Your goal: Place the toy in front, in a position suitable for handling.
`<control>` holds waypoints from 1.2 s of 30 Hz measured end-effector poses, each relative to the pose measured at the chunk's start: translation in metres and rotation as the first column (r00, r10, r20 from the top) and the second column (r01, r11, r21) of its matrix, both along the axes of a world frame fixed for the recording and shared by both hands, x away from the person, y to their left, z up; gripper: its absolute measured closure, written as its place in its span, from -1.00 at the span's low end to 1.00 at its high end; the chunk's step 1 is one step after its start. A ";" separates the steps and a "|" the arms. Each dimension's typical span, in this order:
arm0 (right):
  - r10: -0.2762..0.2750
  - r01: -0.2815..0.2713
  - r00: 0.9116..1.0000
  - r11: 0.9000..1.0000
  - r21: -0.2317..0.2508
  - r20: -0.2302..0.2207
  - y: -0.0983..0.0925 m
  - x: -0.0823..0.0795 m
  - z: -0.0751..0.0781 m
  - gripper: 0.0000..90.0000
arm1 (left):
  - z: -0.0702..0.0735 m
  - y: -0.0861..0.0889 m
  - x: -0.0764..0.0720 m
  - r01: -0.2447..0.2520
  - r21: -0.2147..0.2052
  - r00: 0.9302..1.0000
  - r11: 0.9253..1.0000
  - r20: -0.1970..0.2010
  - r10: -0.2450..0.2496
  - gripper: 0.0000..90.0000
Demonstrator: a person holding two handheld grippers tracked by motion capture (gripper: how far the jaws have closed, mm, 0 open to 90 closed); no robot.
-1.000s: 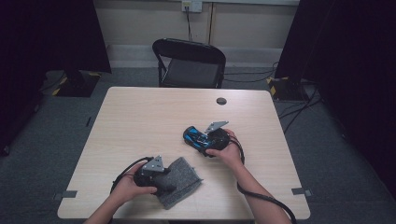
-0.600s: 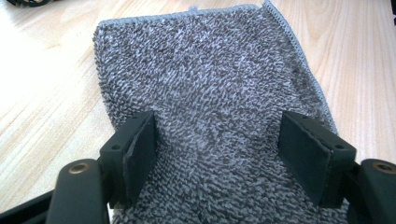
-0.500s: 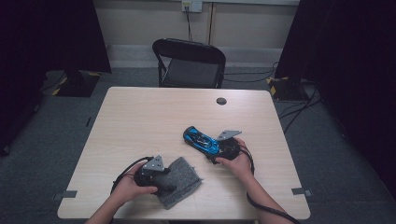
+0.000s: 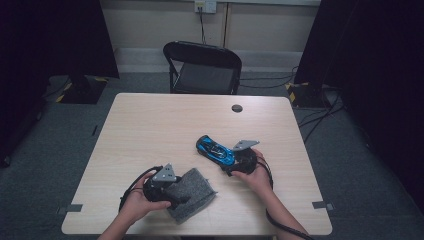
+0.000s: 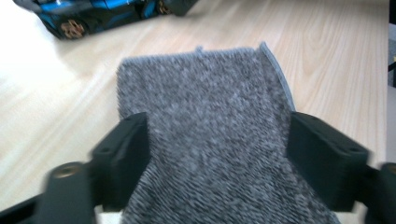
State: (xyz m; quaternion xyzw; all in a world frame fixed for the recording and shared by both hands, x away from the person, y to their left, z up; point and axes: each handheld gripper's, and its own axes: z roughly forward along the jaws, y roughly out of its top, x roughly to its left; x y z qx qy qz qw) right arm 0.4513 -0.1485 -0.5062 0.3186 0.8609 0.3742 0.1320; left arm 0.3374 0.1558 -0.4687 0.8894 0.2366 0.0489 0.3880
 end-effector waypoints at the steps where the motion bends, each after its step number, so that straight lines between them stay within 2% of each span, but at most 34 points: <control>1: 0.000 0.000 1.000 1.000 0.000 0.000 0.000 0.000 0.000 -0.65 | -0.003 -0.001 -0.001 0.004 0.028 1.000 1.000 -0.008 -0.004 -0.18; 3: 0.000 0.000 1.000 1.000 0.000 0.000 0.000 0.000 0.000 -0.65 | -0.013 -0.002 0.000 -0.013 0.048 0.999 0.999 -0.033 0.015 -0.18; 5: 0.000 0.000 1.000 1.000 0.000 0.000 0.000 0.000 0.000 -0.65 | -0.019 -0.002 0.000 -0.003 0.041 1.000 0.999 -0.016 0.004 -0.16; 6: 0.000 0.000 1.000 1.000 0.000 0.000 0.000 0.000 0.000 -0.65 | -0.019 -0.002 0.000 -0.003 0.041 1.000 0.999 -0.016 0.004 -0.16; 7: 0.000 0.000 1.000 1.000 0.000 0.000 0.000 0.000 0.000 -0.65 | -0.021 -0.003 -0.002 -0.015 0.045 1.000 0.999 0.004 0.014 -0.15; 9: 0.000 0.000 1.000 1.000 0.000 0.001 0.000 0.000 0.000 -0.65 | -0.020 -0.006 -0.004 -0.027 0.062 1.000 0.998 0.017 0.026 -0.11; 13: -0.006 0.006 1.000 1.000 0.000 0.000 0.000 -0.001 0.000 -0.65 | -0.019 -0.008 -0.005 -0.043 0.075 0.999 0.996 0.017 0.042 -0.04; 17: -0.008 0.008 1.000 1.000 0.000 0.000 0.000 -0.001 0.000 -0.65 | -0.019 -0.005 -0.003 -0.066 0.069 0.998 0.995 0.016 0.065 0.23; 20: -0.010 0.010 1.000 1.000 0.000 0.001 0.000 -0.002 0.000 -0.65 | -0.018 -0.005 -0.003 -0.070 0.066 0.998 0.995 0.013 0.069 0.37; 22: -0.010 0.010 1.000 1.000 0.000 0.001 0.000 -0.001 0.000 -0.65 | -0.016 -0.007 -0.002 -0.060 0.086 0.998 0.994 0.011 0.060 0.45; 24: -0.010 0.010 1.000 1.000 0.000 0.001 0.000 -0.002 0.000 -0.65 | -0.016 -0.008 -0.002 -0.061 0.085 0.998 0.995 0.002 0.061 0.53; 26: -0.011 0.011 1.000 1.000 0.001 0.001 0.000 -0.001 0.000 -0.65 | -0.012 -0.008 0.002 -0.063 0.102 0.997 0.993 -0.035 0.066 0.58; 28: -0.011 0.011 1.000 1.000 0.001 0.000 0.000 -0.001 0.000 -0.65 | -0.009 -0.006 0.005 -0.061 0.078 0.995 0.995 -0.079 0.067 0.62; 29: -0.011 0.011 1.000 1.000 0.001 0.000 0.000 -0.001 0.000 -0.65 | -0.008 -0.004 0.007 -0.062 0.057 0.994 0.996 -0.087 0.067 0.64; 30: -0.011 0.011 1.000 1.000 0.001 0.000 0.000 -0.001 0.000 -0.65 | -0.008 -0.004 0.007 -0.062 0.057 0.994 0.996 -0.087 0.067 0.65; 31: -0.011 0.011 1.000 1.000 0.001 0.000 0.000 -0.001 0.000 -0.65 | -0.004 -0.001 0.010 -0.075 0.026 0.995 0.997 -0.070 0.077 0.66; 34: -0.011 0.011 1.000 1.000 0.002 0.001 0.000 -0.001 0.000 -0.65 | 0.009 -0.001 0.019 -0.100 -0.030 0.994 0.995 -0.038 0.099 0.67; 36: -0.010 0.010 1.000 1.000 0.001 0.002 0.000 -0.001 0.000 -0.65 | 0.019 -0.007 0.027 -0.105 -0.036 0.994 0.994 -0.009 0.105 0.67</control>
